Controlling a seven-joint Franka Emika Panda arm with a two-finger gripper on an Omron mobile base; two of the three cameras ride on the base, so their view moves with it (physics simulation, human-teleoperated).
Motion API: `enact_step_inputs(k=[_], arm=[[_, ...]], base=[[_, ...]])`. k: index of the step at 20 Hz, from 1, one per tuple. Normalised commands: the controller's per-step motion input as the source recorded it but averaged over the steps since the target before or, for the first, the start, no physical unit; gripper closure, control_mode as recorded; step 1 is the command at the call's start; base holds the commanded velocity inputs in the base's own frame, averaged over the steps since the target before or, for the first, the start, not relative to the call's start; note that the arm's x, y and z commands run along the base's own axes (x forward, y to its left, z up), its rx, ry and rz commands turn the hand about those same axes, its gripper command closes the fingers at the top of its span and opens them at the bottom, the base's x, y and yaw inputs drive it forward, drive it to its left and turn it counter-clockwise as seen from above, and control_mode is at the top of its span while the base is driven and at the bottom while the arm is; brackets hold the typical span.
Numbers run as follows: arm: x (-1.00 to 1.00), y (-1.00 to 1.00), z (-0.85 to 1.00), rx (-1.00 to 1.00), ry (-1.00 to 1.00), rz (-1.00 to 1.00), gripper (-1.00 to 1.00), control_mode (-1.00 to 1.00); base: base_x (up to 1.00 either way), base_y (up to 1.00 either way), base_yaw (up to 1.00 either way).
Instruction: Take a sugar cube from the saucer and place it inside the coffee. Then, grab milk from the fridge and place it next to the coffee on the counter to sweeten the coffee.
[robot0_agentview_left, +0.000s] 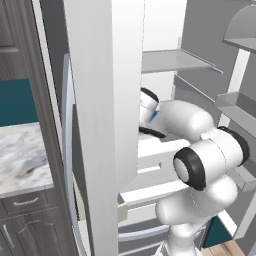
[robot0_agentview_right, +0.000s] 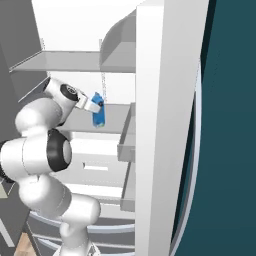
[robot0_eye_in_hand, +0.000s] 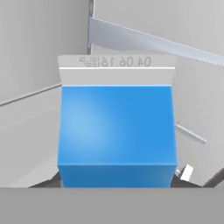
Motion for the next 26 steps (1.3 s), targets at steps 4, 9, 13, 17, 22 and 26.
enact_step_inputs(k=[4, 9, 13, 17, 22, 26], arm=[[-0.94, -0.19, 0.53, 0.09, -0.03, 0.0, 1.0, -1.0], [-0.85, -0.18, 0.61, 0.11, -0.01, 0.06, 1.0, -1.0], [-0.94, -0.02, 0.7, 0.07, -0.02, 0.15, 1.0, -1.0], [-1.0, 0.0, 0.61, 0.01, -0.01, 0.24, 1.0, -1.0], [-1.0, 0.0, 0.46, 0.0, -0.1, 0.24, 1.0, -1.0], [-1.0, 0.0, 0.16, 0.0, -0.14, 0.15, 1.0, -1.0]], base=[[0.0, 0.0, 0.0], [0.0, 0.0, 0.0], [0.0, 0.0, 0.0], [0.0, 0.0, 0.0], [0.0, 0.0, 0.0], [0.0, 0.0, 0.0]])
